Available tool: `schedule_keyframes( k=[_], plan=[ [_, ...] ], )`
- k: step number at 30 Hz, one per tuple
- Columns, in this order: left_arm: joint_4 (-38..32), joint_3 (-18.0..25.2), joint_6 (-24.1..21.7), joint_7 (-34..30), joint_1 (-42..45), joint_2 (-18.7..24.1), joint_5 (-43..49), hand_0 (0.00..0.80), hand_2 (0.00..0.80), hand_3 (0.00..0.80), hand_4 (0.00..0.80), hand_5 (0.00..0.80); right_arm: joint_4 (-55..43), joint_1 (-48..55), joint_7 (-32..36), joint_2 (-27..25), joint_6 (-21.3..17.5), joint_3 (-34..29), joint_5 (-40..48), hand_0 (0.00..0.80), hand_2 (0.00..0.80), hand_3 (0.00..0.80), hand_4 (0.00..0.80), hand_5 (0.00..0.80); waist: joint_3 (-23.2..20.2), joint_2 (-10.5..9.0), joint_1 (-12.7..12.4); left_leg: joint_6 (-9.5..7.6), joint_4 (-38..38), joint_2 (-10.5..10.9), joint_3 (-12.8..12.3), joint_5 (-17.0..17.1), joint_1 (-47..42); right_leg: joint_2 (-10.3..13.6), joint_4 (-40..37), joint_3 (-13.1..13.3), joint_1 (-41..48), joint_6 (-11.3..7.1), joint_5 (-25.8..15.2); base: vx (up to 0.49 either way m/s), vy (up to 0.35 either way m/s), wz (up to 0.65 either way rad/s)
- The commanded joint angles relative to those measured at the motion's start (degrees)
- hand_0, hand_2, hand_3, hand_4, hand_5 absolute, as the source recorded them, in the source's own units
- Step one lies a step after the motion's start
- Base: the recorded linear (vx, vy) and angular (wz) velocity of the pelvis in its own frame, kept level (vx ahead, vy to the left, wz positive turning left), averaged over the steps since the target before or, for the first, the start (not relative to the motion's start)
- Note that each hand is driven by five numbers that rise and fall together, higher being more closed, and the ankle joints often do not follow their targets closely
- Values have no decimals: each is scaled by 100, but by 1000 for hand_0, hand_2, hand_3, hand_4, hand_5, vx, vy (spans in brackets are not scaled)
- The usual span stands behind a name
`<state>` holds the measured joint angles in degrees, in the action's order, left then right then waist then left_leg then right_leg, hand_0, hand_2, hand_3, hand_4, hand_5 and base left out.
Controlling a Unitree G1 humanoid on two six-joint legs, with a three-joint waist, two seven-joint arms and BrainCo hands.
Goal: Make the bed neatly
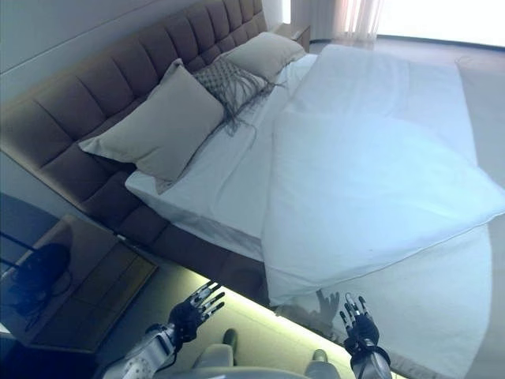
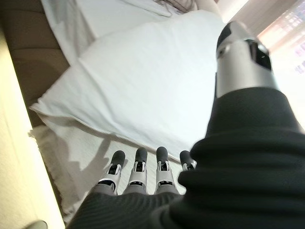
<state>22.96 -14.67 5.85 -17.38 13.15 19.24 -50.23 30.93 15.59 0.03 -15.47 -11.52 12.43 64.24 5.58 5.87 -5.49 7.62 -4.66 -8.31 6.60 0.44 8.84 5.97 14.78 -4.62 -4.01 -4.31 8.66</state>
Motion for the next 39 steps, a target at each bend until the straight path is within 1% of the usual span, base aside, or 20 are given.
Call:
schedule_keyframes(
  k=[1, 3, 4, 6, 8, 11, 14, 16, 18, 21, 23, 24, 26, 29, 32, 33, 34, 36, 38, 39],
  plan=[
    [-278, 193, 50, -191, -82, 49, 193, 0, 0, 0, 0, 0, -294, -105, 167, 24, -93, -111, 22, 0, 0, 0, 0, 0, 62, 16, -78, 60, 905, -87, 370, 1919, 626, -101, -719, -110, 1094, 152, 134, 423, 176, 13],
    [-275, 193, 85, -274, -88, 34, 262, 0, 0, 0, 0, 0, -241, -118, 98, 66, -184, -116, 37, 0, 0, 0, 0, 0, 49, -9, -117, 20, 610, 43, 363, 1739, 579, 93, -560, -79, 1246, 15, 226, 403, 207, 17],
    [-295, 179, 94, -296, -106, 31, 318, 0, 0, 0, 0, 0, -274, -130, 18, 89, -242, -85, 40, 0, 0, 0, 0, 0, 43, -77, -96, -70, 283, 170, 195, 1264, 572, 275, -392, -51, 1260, -85, 262, 383, 219, 17],
    [-282, 164, 100, -319, -135, 63, 381, 0, 0, 0, 0, 0, -325, -85, -33, 112, -361, -24, 63, 0, 0, 0, 0, 0, 15, -163, -88, -170, -225, 333, 8, 771, 632, 571, -11, -79, 1265, -173, 416, 365, 201, 10],
    [-287, 209, 72, -231, -192, 171, 409, 0, 0, 0, 0, 0, -563, 20, -221, 245, -168, -87, -26, 0, 0, 0, 0, 0, -68, -334, -116, -327, -624, 592, 19, 588, 720, 959, 436, -77, 1236, -450, 38, 293, 148, -7],
    [-526, 162, 1, -128, -171, 281, 300, 0, 0, 0, 0, 0, -790, 51, -163, 287, -256, 15, -231, 0, 0, 0, 0, 0, -117, -349, -128, -613, -252, 770, 5, 552, 267, 1200, 1276, -14, 680, -461, -620, 167, 104, -24],
    [-435, 189, -29, -24, -367, 356, 201, 0, 0, 0, 0, 0, -802, -112, -150, 290, -282, 39, -270, 0, 0, 0, 0, 0, -76, -343, -147, -503, -316, 665, 23, 540, 330, 1159, 331, -96, 690, -317, -430, 23, -135, -26],
    [-312, 263, -124, 41, -446, 351, 69, 0, 0, 0, 0, 0, -647, -331, -80, 242, -194, 43, -268, 0, 0, 0, 0, 0, 10, -311, -109, -371, -373, 503, -45, 504, 353, 1082, -183, -25, 605, -331, -508, -52, -196, -28],
    [-412, 349, -120, 135, -340, 355, -56, 0, 0, 0, 0, 0, -670, -398, -49, 144, 27, -10, -246, 0, 0, 0, 0, 0, 91, -267, -111, -274, -291, 257, -94, 666, 452, 921, -284, -60, 658, -369, -348, -49, -179, -9],
    [-645, 320, -37, 85, -159, 418, -75, 0, 0, 0, 0, 0, -763, -232, 77, -76, 187, -73, -327, 0, 0, 0, 0, 0, 199, -270, -182, -39, 43, -136, -174, 1037, 734, 629, -702, -238, 856, -279, -302, -96, -145, 15],
    [-702, 309, 94, -100, -87, 453, 15, 0, 0, 0, 0, 0, -930, -102, 70, -253, 216, -181, -196, 0, 0, 0, 0, 0, 240, -351, -181, 23, -341, -207, -320, 1112, 991, 608, -998, -438, 970, -286, -420, -167, -69, 63],
    [-691, 327, 130, -248, -40, 455, 136, 0, 0, 0, 0, 0, -1009, -70, 91, -343, 234, -221, -93, 0, 0, 0, 0, 0, 264, -431, -124, 10, -940, -194, -515, 928, 1068, 658, -1086, -526, 952, -268, -504, -118, 19, 76],
    [-595, 303, 24, -237, 176, 376, 103, 0, 0, 0, 0, 0, -1049, -90, 10, -440, 365, -188, -54, 0, 0, 0, 0, 0, 207, -510, -22, -189, -927, -134, -773, 368, 684, 786, -1025, -577, 773, -331, -648, 52, 165, 53],
    [-559, 417, -144, -241, 256, 439, 127, 0, 0, 0, 0, 0, -1138, 117, 52, -404, 414, -219, -166, 0, 0, 0, 0, 0, 120, -475, -29, -264, -630, 54, -600, 258, 434, 901, -720, -530, 570, -437, -552, 132, 244, 20],
    [-629, 490, -200, -206, 298, 560, 259, 0, 0, 0, 0, 0, -916, 162, -288, -172, -19, -308, -177, 0, 0, 0, 0, 0, 323, -416, -76, -603, -733, 329, -501, -27, 191, 1467, 1303, -473, -473, -483, -943, 53, 207, -7],
    [-612, 558, -196, -238, 320, 593, 322, 0, 0, 0, 0, 0, -847, 218, -271, -96, -52, -412, -164, 0, 0, 0, 0, 0, 370, -440, -54, -653, -795, 363, -531, -92, 155, 1566, 1558, -371, -653, -465, -1053, 95, 21, 9],
    [-624, 621, -153, -263, 330, 649, 342, 0, 0, 0, 0, 0, -744, 276, -277, -44, -49, -533, -142, 0, 0, 0, 0, 0, 402, -476, -29, -659, -861, 364, -576, -130, 131, 1656, 1529, -298, -716, -460, -1163, 128, -124, 15],
    [-647, 609, -98, -244, 226, 757, 209, 0, 0, 0, 0, 0, -334, 236, -223, -17, 9, -826, -128, 0, 0, 0, 0, 0, 449, -525, -6, -524, -1008, 281, -543, -154, 171, 1771, 799, -262, -503, -482, -1273, 98, -253, 17],
    [-667, 476, -126, -78, -42, 866, 7, 0, 0, 0, 0, 0, 391, -144, -21, -102, -38, -1037, -59, 0, 0, 0, 0, 0, 579, -588, -47, -292, -1273, 94, -389, -230, 422, 1868, -73, -182, -405, -605, -1533, -110, -470, 36],
    [-682, 373, -172, 16, -334, 1002, -155, 0, 0, 0, 0, 0, 885, -623, -12, -238, -22, -1147, 56, 0, 0, 0, 0, 0, 738, -624, -88, -128, -1429, -110, -279, -258, 706, 1864, -506, -116, -481, -716, -1739, -348, -627, 46]
  ],
)
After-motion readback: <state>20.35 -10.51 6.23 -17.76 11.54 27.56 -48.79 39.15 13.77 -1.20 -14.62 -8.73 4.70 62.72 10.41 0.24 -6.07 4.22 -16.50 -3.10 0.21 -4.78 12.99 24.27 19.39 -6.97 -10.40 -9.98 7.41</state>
